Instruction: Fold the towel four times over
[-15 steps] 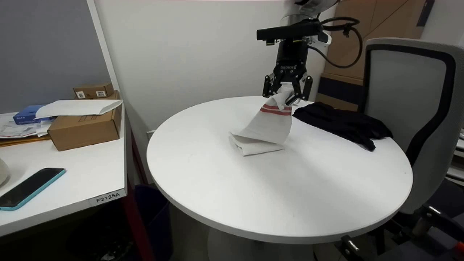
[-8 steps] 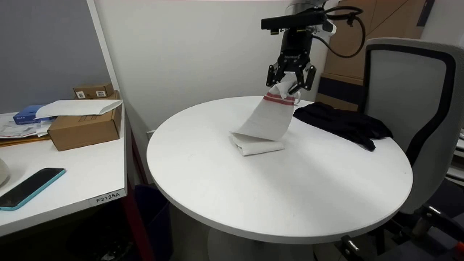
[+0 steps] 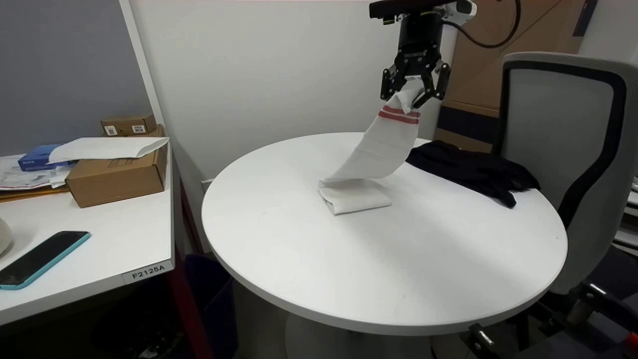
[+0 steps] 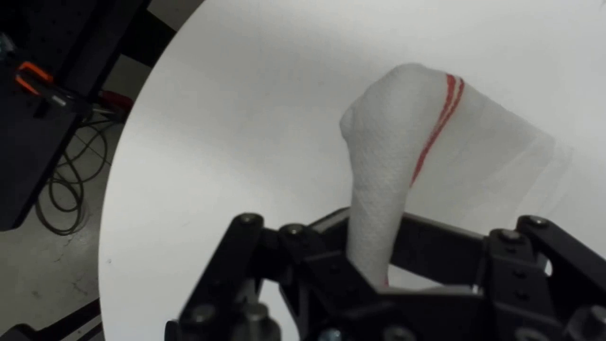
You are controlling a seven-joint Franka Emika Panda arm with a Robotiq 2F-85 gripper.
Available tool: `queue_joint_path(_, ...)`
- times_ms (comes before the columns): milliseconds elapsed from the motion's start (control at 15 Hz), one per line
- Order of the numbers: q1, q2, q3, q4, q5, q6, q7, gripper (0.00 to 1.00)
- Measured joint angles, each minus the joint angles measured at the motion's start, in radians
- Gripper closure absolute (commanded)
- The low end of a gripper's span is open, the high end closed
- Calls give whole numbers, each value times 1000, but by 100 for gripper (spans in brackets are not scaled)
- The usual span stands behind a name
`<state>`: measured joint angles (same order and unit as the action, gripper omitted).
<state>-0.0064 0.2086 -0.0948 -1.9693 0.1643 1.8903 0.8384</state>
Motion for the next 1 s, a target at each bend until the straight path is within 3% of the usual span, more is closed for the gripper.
queue_joint_path(467, 23, 35, 22, 17, -63, -49, 22, 100)
queue_joint_path(1000, 38, 187, 23, 97, -94, -49, 92, 100)
